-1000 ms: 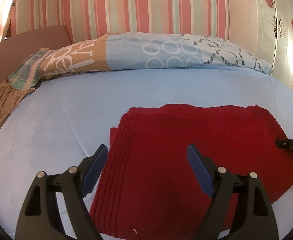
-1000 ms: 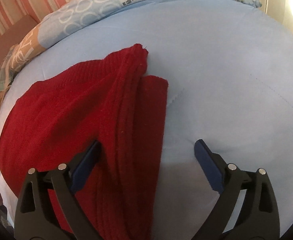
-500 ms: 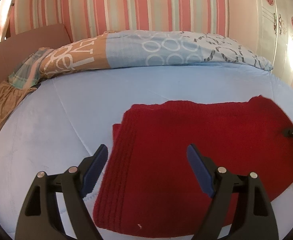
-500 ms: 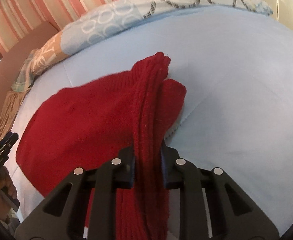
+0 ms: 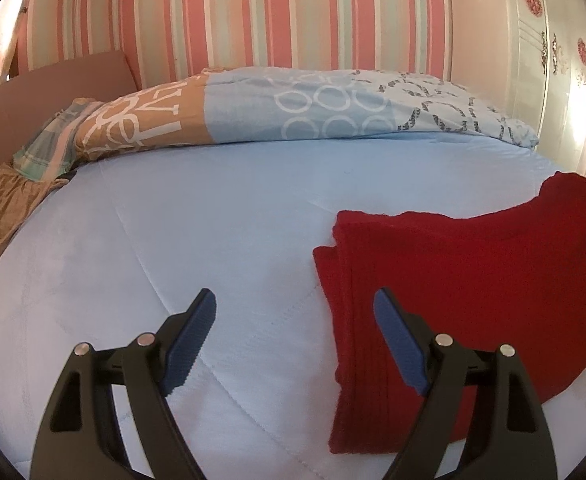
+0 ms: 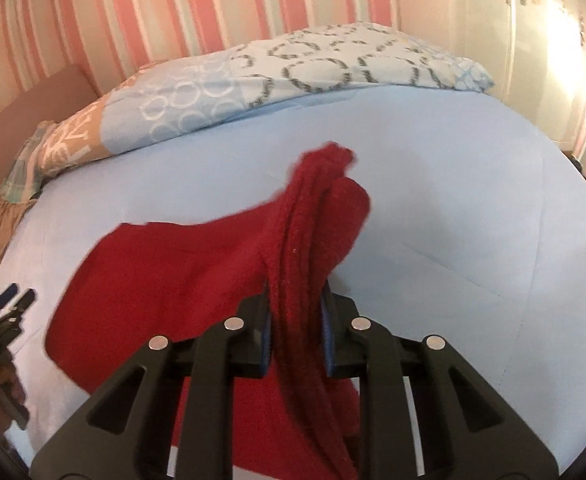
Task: Fold small clothes
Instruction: 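Grasp the folded sweater edge with the right gripper and fold it over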
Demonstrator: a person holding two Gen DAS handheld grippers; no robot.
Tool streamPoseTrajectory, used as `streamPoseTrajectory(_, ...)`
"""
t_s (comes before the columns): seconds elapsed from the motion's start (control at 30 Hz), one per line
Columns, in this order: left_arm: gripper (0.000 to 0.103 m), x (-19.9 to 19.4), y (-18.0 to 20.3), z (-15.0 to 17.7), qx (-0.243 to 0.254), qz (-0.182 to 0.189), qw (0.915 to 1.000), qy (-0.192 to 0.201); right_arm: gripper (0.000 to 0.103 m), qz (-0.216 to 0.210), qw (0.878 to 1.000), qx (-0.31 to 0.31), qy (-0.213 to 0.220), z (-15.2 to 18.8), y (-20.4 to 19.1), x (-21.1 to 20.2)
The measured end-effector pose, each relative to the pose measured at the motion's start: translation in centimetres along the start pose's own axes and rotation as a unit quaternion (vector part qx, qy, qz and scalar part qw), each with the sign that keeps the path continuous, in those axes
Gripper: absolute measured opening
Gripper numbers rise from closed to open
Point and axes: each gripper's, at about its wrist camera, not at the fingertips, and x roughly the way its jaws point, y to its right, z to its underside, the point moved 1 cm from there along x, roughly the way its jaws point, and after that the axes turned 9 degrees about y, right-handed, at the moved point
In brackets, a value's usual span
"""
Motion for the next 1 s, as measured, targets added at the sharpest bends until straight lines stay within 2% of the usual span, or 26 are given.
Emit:
streamPoseTrajectory(0.13, 0.082, -0.2, -0.4, -0.1, -0.008, 0.001, 1.0, 0.002, 0.019, -0.042, 0.999, -0.005, 0.009, -1.7, -4.7, -1.0)
streamPoseTrajectory(0.27, 0.082, -0.5, -1.3, -0.1, -0.014, -0.002, 0.9999, 0.004, 0.019, -0.099, 0.995, 0.002, -0.002, -2.7, -10.4, -0.2)
streamPoseTrajectory(0.37, 0.082, -0.6, -2.4, -0.1, -0.022, -0.005, 0.9997, 0.004, 0.019, -0.126, 0.992, 0.003, -0.009, -2.7, -14.6, 0.8)
streamPoseTrajectory(0.5, 0.082, -1.0, -3.9, -0.4, -0.029, -0.008, 0.9995, 0.008, 0.019, -0.134, 0.991, -0.003, -0.011, -2.2, -19.0, 2.5)
streamPoseTrajectory(0.67, 0.082, -1.4, -5.8, -0.9, -0.038, -0.011, 0.9992, 0.012, 0.019, -0.119, 0.993, -0.009, -0.019, 0.5, -23.5, 5.4)
streamPoseTrajectory(0.87, 0.082, -1.9, -9.0, -0.9, -0.04, -0.03, 0.9987, 0.011, 0.02, -0.045, 0.998, -0.038, -0.032, 6.0, -28.6, 9.2)
streamPoseTrajectory(0.97, 0.082, -2.2, -10.4, -0.7, -0.039, -0.033, 0.9987, 0.007, 0.026, -0.029, 0.997, -0.061, -0.044, 7.4, -29.7, 9.6)
streamPoseTrajectory(1.0, 0.082, -2.2, -10.6, -0.7, -0.04, -0.032, 0.9987, 0.006, 0.033, -0.03, 0.996, -0.067, -0.042, 7.4, -29.7, 9.2)
